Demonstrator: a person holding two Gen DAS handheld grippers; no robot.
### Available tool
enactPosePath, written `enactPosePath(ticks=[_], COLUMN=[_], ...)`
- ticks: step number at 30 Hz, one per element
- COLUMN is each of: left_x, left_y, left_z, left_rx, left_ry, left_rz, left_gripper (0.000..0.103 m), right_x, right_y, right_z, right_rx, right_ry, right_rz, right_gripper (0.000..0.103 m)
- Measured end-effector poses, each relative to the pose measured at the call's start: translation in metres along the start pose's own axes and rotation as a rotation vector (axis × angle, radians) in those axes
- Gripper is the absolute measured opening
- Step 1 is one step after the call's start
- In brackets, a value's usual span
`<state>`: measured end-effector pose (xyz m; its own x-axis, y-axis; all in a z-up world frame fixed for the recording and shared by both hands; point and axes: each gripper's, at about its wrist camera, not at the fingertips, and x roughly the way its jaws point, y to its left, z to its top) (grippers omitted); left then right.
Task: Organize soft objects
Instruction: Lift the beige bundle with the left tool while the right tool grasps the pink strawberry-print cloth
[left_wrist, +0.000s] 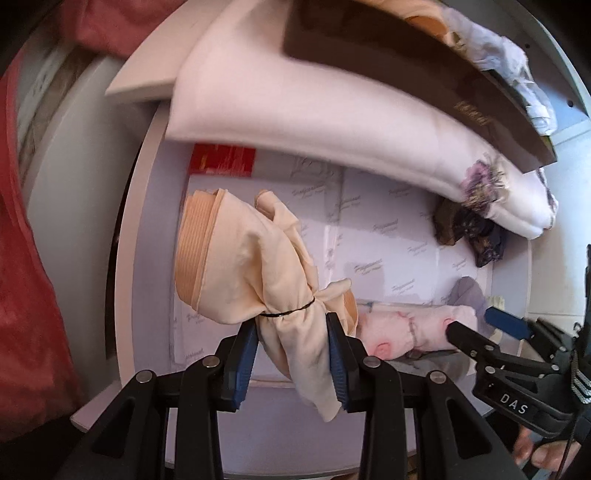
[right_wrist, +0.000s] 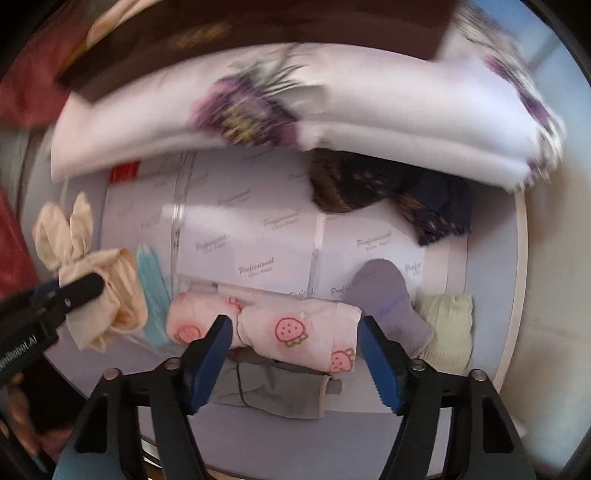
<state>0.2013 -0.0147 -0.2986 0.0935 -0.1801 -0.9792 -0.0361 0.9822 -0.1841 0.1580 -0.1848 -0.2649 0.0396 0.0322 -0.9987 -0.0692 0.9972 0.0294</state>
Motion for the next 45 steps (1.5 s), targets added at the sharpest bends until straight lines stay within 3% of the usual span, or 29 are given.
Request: enactPosePath(ticks=[6, 9, 12, 19, 20, 22, 23, 28, 31, 45], left_x=[0.022, 0.023, 0.023, 0.017, 0.018, 0.024, 0.024, 0.023, 0.025, 0.025], left_y=[0.007, 0.006, 0.003, 0.010, 0.009, 0.008, 0.008, 0.011, 0.010, 0.003], left_z=[-0.001, 0.001, -0.001, 0.000, 0.000, 0.003, 0.004, 0.003, 0.002, 0.001], left_rx=[-0.062, -0.062, -0.056, -0.046, -0.043, -0.044, -0.046, -0.059, -0.056, -0.019], left_ry=[0.029, 0.027, 0.029, 0.036, 0.038, 0.038, 0.036, 0.034, 0.034, 0.019], left_rz=[-0.020, -0.030, -0.034, -0.024, -0.020, -0.018, -0.021, -0.023, -0.021, 0.019], left_gripper=[0.036, 0.036, 0.036, 0.036, 0.036, 0.036, 0.036, 0.036, 0.036, 0.036], right_x=[0.016, 0.027, 0.040, 0.060, 0.061, 0.057, 0.055, 0.053, 0.062, 0.083], right_y=[0.033, 0.051, 0.063, 0.060, 0.061, 0.062, 0.065, 0.078, 0.085, 0.063], right_z=[0.003, 0.002, 0.001, 0.011, 0.012, 0.012, 0.011, 0.005, -0.005, 0.007], right_rx=[-0.225, -0.325, -0.415, -0.372, -0.367, -0.357, -0.365, -0.440, -0.536, -0.426], right_ry=[0.066, 0.103, 0.122, 0.134, 0.137, 0.149, 0.146, 0.182, 0.182, 0.197], right_rz=[-0.080, -0.072, -0.129, -0.055, -0.040, 0.003, 0.000, 0.014, -0.043, -0.019], right_gripper=[0.067, 0.067, 0.065, 0.063, 0.061, 0.042, 0.040, 0.044, 0.048, 0.048])
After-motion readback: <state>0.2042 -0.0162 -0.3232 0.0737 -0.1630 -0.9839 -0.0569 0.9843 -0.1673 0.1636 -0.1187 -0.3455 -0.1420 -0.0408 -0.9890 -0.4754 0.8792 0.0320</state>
